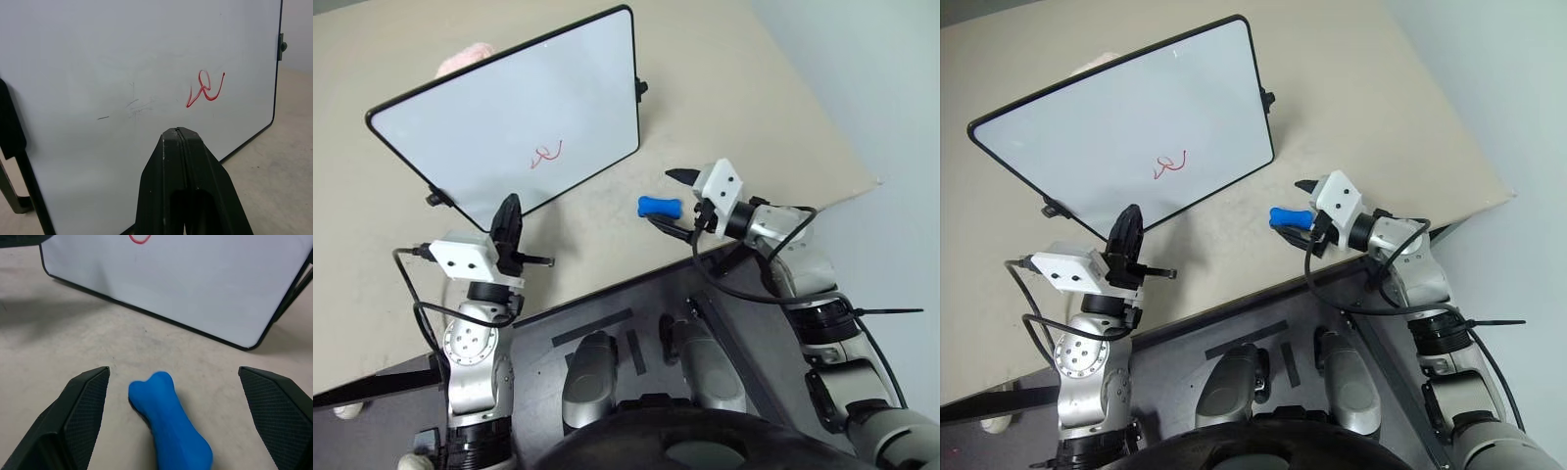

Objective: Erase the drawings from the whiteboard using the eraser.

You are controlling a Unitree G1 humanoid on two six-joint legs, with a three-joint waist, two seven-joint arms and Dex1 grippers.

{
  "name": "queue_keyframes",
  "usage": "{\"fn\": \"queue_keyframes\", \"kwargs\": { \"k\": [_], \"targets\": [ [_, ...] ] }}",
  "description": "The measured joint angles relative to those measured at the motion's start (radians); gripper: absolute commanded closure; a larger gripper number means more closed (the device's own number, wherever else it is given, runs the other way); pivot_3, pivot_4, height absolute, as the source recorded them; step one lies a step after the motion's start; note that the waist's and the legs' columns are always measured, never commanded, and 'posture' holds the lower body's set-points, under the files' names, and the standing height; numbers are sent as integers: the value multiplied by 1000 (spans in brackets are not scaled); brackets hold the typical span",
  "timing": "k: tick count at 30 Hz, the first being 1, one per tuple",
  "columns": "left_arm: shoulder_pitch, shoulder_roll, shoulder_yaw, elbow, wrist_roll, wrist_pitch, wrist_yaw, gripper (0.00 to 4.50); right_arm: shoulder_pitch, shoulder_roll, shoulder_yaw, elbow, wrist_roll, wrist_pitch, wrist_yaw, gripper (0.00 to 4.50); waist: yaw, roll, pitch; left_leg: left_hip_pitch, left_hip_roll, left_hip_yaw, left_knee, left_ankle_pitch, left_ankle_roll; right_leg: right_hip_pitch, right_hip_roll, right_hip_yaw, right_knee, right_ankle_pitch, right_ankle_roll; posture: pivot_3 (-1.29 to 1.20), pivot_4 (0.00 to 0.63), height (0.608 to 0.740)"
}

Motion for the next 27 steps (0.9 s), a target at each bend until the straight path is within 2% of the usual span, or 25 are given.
{"fn": "queue_keyframes", "kwargs": {
  "k": [10,17,27],
  "targets": [
    [-17,5,2,0,1,6,1,4500,-7,11,1,3,-1,-4,-6,38,0,0,0,0,0,0,0,0,0,0,0,0,0,3,-5,0,150,740],
    [-16,-27,-16,2,9,-5,4,4500,-8,-7,1,3,0,-3,1,38,0,0,0,0,0,0,0,0,0,0,0,0,0,3,-5,0,150,740],
    [52,-41,-18,-27,22,-24,9,4500,-8,-48,-2,-29,34,50,42,38,0,0,0,0,0,0,0,0,0,0,0,0,0,-2,3,0,150,740]
  ]
}}
